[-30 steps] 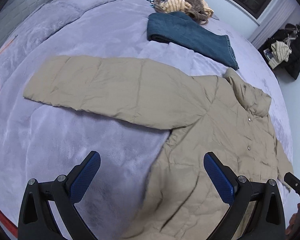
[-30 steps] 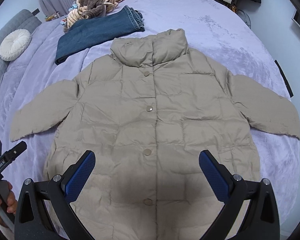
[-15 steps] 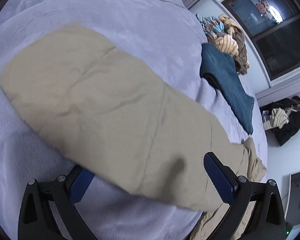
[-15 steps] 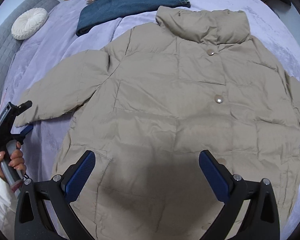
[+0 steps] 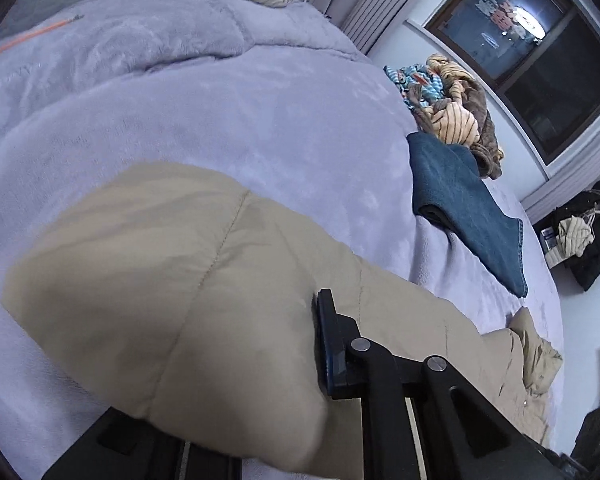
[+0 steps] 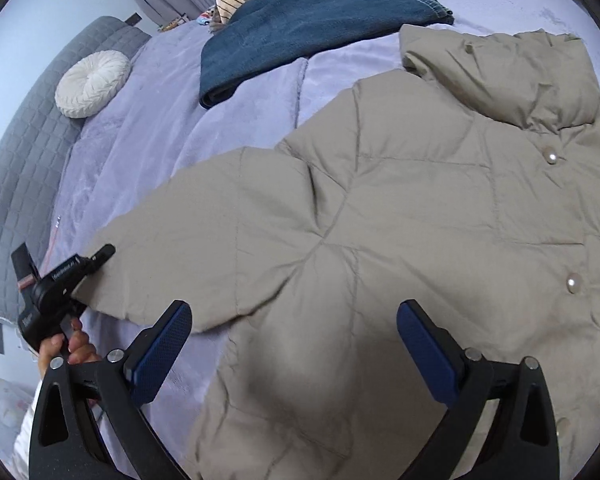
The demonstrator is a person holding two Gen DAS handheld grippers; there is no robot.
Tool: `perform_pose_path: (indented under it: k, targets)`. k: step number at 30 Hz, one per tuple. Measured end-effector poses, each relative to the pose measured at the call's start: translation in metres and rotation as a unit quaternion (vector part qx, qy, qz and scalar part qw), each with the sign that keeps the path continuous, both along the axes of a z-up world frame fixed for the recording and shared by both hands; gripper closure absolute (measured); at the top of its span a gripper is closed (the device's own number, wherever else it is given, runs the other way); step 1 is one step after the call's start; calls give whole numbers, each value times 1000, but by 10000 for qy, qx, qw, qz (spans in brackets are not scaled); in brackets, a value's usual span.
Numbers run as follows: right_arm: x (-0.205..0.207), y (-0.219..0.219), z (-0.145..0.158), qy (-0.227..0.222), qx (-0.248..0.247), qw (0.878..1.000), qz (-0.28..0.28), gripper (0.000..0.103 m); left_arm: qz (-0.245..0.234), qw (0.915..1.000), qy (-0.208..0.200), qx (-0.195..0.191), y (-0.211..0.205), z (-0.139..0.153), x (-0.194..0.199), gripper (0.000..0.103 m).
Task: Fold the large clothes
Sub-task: 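Fold the held sleeve across the jacket front with the left tool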
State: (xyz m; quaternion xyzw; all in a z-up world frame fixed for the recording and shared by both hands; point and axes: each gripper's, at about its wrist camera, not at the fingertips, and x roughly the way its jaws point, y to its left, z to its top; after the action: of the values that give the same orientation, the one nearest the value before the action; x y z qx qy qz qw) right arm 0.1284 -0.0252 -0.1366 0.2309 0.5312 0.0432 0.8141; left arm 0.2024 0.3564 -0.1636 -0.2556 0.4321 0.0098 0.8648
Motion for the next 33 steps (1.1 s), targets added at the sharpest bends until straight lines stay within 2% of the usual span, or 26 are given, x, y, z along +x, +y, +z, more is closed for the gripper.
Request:
perform_pose_path:
  k: [1,2,7,11,14,18,20,23,26,28,30,33]
  targets:
    - [6,3,-7,88,182,9998,4,83,-46,9999,-94,110,1,11,-7,86]
    - [11,4,-15,165,351,9992,-41,93,-106,9996,-185,203,0,20,-11,86]
    - [29,21,-44,160,1024,9946,21,95,-550,9939,-749,593,-23,71,-25,86]
    - [32,37,-75,460,1061,9932,128,95,-1062,9863,-1168,481,-62,101,-25,86]
    - [31,40,-77,424,1044,9935,134,95,-1497,9770,-1477,362,-103,120,-26,86]
    - [26,31,-65,374,1276,9908,251,96,-2243,9579,-1774,242,-174,140,-25,86]
    - [16,18,-55,318,1236,9916,195,95,-2700,9441,-1877,236,-217,145,-31,86]
    - [-8,-19,-37,170,1066,9941,-108,95,-3301,9239,-1922,240,-280,144,-42,86]
    - [-37,-72,-20,11,756,9956,-549,95,-3842,9053,-1784,323,-347,131,-56,86]
    - [-57,-106,-11,-58,518,9949,-867,95,-4170,8919,-1629,640,-389,112,-68,86]
    - [-74,-135,-5,-98,287,9934,-1104,95,-4472,8763,-1402,1115,-432,87,-82,86]
    - [-95,-166,-2,-65,63,9905,-1371,95,-4740,8559,-1140,1727,-465,50,-101,86]
